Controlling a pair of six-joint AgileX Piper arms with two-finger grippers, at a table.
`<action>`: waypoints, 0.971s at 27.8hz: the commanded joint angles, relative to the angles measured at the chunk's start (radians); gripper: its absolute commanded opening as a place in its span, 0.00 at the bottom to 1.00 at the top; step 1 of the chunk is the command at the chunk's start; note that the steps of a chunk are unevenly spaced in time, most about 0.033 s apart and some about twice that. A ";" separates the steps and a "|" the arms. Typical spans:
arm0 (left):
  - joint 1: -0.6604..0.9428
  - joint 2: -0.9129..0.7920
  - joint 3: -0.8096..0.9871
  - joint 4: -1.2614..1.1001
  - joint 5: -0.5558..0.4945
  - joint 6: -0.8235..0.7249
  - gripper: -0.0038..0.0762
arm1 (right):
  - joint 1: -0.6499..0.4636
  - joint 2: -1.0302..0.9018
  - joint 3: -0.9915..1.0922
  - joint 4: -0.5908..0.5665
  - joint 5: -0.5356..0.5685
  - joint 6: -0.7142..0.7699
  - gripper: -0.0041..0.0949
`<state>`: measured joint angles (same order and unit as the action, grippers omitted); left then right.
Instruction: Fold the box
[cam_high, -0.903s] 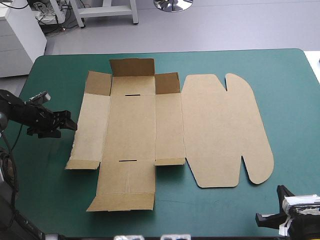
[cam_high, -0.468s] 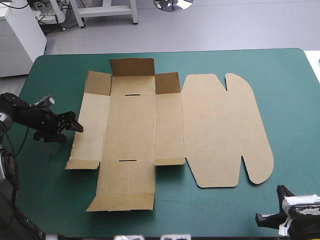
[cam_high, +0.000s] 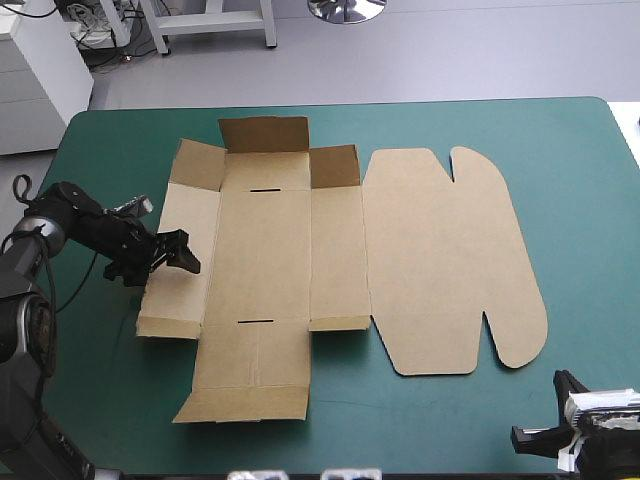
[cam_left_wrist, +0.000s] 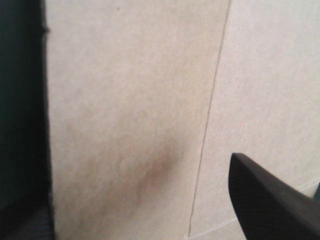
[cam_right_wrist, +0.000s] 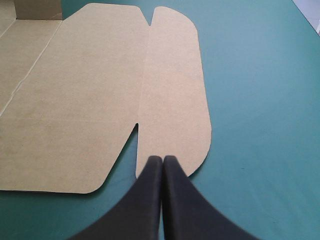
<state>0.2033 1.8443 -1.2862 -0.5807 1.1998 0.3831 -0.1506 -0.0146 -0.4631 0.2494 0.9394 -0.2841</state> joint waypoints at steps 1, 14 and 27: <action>-0.045 -0.007 -0.004 -0.061 0.096 -0.016 0.73 | -0.002 -0.029 -0.029 0.009 -0.069 -0.001 0.02; -0.045 -0.007 -0.014 -0.081 0.096 -0.054 0.29 | -0.002 -0.029 -0.029 0.009 -0.069 -0.001 0.02; -0.062 -0.043 -0.235 0.230 0.097 -0.032 0.04 | -0.002 -0.029 -0.029 0.009 -0.069 -0.001 0.02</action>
<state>0.1473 1.8629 -1.4594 -0.4273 1.2335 0.3492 -0.1506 -0.0146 -0.4631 0.2493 0.9394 -0.2841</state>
